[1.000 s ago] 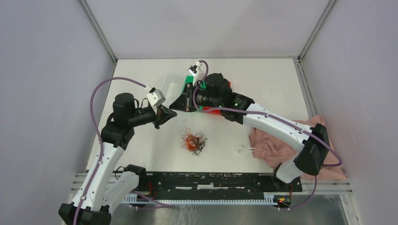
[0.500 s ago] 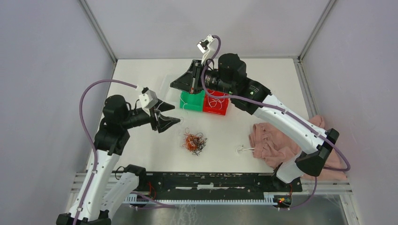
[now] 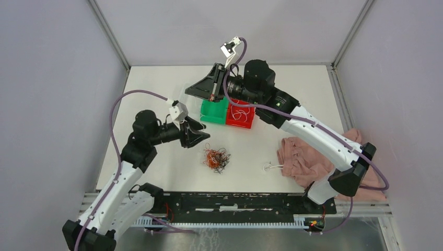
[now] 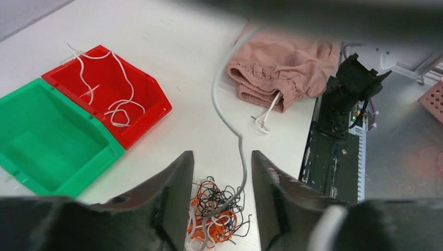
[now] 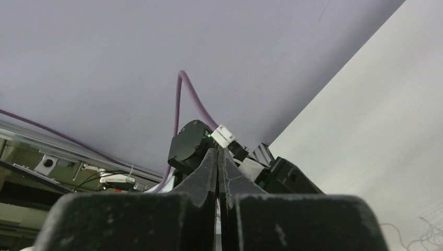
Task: Untangle the cables
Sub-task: Untie the cable.
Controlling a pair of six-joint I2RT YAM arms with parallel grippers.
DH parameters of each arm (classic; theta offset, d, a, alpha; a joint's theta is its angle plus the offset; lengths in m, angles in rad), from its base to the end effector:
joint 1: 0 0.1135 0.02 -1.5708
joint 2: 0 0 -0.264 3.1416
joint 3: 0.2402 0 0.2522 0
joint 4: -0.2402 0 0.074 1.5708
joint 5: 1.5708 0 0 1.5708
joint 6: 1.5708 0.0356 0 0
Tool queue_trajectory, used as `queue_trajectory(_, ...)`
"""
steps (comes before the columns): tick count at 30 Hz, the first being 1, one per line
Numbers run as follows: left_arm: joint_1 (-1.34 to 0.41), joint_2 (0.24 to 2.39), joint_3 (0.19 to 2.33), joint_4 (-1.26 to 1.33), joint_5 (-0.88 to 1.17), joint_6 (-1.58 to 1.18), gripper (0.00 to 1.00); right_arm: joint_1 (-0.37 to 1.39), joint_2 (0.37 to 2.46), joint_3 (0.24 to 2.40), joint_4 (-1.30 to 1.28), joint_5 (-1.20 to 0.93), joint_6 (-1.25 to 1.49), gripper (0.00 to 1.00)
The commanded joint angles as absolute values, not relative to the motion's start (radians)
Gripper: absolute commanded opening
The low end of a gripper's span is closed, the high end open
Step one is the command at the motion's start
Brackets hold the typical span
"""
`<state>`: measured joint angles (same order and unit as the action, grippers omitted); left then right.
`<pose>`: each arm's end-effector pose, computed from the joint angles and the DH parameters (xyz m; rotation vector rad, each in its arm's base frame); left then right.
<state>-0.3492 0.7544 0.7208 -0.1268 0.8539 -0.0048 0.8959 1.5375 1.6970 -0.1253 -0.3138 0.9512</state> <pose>0.1511 -0.0836 0.3305 0.9167 1.5235 -0.9910 0.2109 0.2812 0.4792 -0.2428 1.7925 1.6439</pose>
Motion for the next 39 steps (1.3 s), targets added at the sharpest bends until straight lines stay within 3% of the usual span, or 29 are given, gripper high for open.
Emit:
queue_trajectory(1,-0.403,0.813,0.744,0.014,0.773,-0.11,0.42,0.902,1.53,1.651,-0.023,-0.315,1.015,0.0)
queue_trajectory(3,-0.403,0.836,0.765,0.006,0.8,-0.122,0.13,0.902,1.522,1.632,-0.041,-0.305,1.006,0.0)
queue_trajectory(4,-0.405,0.837,0.777,-0.002,0.795,-0.13,0.05,0.902,1.517,1.625,-0.056,-0.302,0.992,0.0)
queue_trajectory(7,-0.403,0.8,0.776,-0.019,0.78,-0.138,0.03,0.898,1.495,1.595,-0.1,-0.285,0.96,0.06)
queue_trajectory(10,-0.404,0.741,0.788,-0.043,0.724,-0.139,0.03,0.883,1.45,1.539,-0.116,-0.261,0.926,0.23)
queue_trajectory(13,-0.404,0.696,0.811,-0.066,0.667,-0.115,0.03,0.857,1.388,1.458,-0.111,-0.244,0.902,0.47)
queue_trajectory(19,-0.404,0.677,0.9,-0.119,0.656,-0.045,0.03,0.814,1.267,1.312,-0.112,-0.253,0.818,0.72)
queue_trajectory(27,-0.404,0.73,1.049,-0.099,0.671,-0.028,0.03,0.827,1.203,1.069,0.109,-0.323,0.636,0.79)
queue_trajectory(39,-0.404,0.867,1.323,-0.09,0.692,0.012,0.03,1.0,1.408,1.112,0.217,-0.227,0.45,0.76)
